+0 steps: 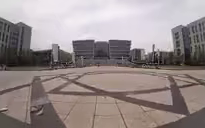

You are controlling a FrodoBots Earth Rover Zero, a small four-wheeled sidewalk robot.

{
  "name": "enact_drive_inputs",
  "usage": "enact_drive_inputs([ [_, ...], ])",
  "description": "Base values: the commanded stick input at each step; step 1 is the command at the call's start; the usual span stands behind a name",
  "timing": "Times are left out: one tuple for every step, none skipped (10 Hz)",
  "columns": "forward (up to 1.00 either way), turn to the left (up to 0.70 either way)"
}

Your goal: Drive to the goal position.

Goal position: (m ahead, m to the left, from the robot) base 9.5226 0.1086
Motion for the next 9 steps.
enact_drive_inputs([
  [0.70,0.01],
  [0.70,0.01],
  [0.70,0.01],
  [0.70,0.01],
  [0.70,0.01],
  [0.70,0.01],
  [0.70,0.01],
  [0.70,0.01],
  [0.70,0.01],
])
